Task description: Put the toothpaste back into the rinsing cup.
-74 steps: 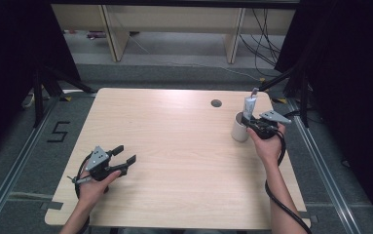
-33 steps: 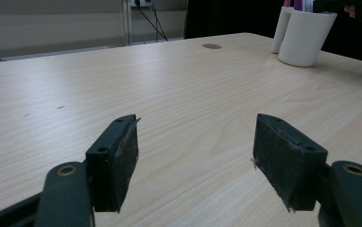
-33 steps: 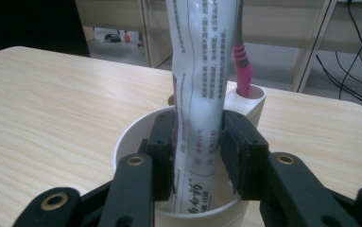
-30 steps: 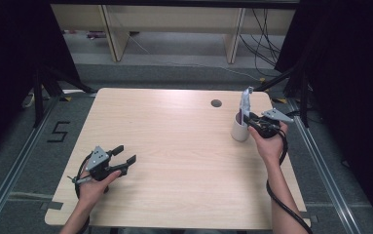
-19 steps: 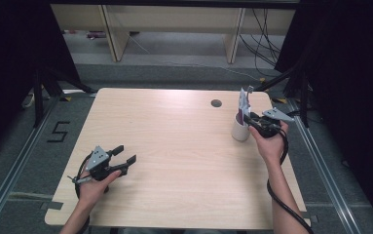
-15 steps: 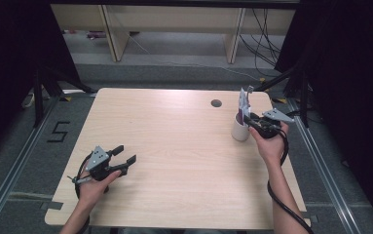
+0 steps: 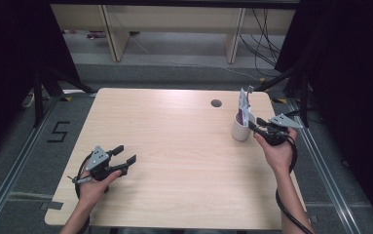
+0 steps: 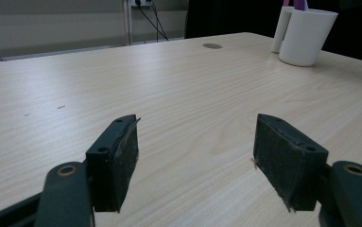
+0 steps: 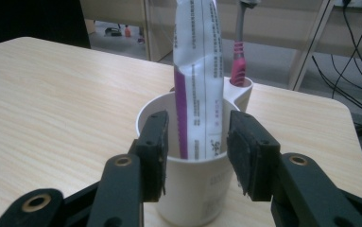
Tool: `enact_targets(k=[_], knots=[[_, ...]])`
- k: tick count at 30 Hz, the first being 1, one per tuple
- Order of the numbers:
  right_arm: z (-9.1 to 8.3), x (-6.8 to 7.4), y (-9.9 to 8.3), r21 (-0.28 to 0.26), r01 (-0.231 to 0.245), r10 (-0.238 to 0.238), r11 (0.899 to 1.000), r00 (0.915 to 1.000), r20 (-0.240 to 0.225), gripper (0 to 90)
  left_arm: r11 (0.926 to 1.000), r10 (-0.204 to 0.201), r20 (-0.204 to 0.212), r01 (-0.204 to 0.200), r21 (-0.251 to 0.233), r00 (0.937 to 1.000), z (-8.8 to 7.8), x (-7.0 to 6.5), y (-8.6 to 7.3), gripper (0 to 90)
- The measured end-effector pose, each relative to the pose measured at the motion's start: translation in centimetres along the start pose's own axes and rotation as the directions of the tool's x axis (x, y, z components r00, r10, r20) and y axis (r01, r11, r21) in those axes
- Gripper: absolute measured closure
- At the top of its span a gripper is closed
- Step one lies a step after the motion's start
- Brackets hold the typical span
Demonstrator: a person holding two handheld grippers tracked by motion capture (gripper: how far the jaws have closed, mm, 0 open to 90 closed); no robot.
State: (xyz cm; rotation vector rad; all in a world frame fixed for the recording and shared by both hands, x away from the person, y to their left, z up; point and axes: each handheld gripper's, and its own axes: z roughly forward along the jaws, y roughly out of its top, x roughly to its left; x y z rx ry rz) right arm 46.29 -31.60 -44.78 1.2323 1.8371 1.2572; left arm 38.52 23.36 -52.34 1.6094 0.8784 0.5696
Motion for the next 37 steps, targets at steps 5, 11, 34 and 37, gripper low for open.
enact_targets(k=[5,11,34,37], knots=[[-1.3,0.1,-0.6,0.004,-0.013,0.013,1.0,0.9999,-0.007,55.4,1.0,0.0,-0.002,0.0,0.0,1.0,0.0,0.0,0.0,30.9],[-2.5,0.1,-1.7,0.002,0.001,-0.001,1.0,1.0,0.0,53.6,1.0,0.002,-0.003,-0.002,-0.001,1.0,0.0,0.0,0.0,30.8],[-5.6,2.5,-7.8,-0.025,-0.012,0.011,1.0,0.9999,-0.011,47.3,0.9997,0.023,-0.024,-0.023,-0.003,0.9995,-0.2,-0.4,-0.1,30.4],[-5.8,2.7,-7.8,-0.04,-0.04,0.04,0.998,0.9991,-0.017,46.8,0.9995,0.032,-0.026,-0.032,-0.004,0.9992,-0.2,-0.5,-0.1,30.5]])
